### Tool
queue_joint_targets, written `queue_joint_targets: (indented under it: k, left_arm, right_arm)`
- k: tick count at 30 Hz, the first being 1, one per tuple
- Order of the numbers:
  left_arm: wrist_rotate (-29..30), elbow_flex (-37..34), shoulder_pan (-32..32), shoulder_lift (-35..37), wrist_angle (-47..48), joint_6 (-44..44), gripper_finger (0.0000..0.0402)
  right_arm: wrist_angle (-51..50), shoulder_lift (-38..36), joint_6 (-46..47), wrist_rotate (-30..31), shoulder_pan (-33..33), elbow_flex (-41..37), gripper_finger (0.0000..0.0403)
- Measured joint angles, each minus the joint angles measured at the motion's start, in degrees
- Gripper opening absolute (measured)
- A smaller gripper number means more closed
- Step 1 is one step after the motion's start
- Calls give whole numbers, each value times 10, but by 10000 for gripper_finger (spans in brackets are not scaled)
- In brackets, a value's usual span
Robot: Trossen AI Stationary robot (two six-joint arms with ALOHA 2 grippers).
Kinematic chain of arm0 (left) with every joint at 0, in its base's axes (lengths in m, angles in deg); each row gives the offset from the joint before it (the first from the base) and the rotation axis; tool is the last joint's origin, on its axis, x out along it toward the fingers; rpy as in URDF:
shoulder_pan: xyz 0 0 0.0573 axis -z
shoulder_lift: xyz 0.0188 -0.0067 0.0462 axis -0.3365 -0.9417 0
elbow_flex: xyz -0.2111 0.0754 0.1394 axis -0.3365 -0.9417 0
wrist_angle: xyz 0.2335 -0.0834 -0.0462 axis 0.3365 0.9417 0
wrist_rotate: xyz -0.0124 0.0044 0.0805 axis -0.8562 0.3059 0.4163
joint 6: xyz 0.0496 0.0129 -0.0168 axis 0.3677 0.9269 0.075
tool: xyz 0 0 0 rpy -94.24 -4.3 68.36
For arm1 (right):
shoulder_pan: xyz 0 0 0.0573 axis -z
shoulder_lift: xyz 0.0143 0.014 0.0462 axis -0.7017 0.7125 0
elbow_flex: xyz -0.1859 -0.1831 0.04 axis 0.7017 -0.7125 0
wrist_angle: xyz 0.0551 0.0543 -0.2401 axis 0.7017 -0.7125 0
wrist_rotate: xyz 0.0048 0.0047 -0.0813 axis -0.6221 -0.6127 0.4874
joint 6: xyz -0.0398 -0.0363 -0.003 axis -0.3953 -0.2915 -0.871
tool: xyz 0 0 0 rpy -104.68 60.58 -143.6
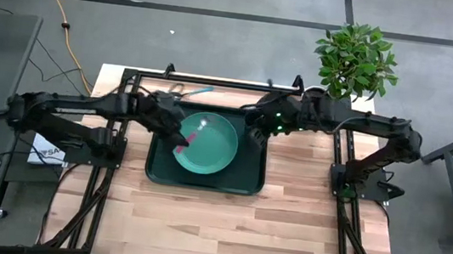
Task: Pick and place plate/cup/fork/spoon on tray
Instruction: Put the pink fork on the black serving tray to the left side of the green plate
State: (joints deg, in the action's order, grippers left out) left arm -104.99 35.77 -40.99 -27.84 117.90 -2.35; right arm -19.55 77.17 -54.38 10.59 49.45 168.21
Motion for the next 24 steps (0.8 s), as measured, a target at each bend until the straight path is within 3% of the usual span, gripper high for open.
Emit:
queue_joint_targets:
  k: [5,12,24]
  left_arm:
    - [78,-80,-23,111,3,-65,1]
    - [102,-245,-30,256,10,-245,0]
    - [167,-300,-25,234,-4,-320,0]
  right_arm:
    - [-28,-8,1,30,0,0,168]
    - [-29,-5,0,41,0,0,172]
    - [-28,-5,0,69,0,0,172]
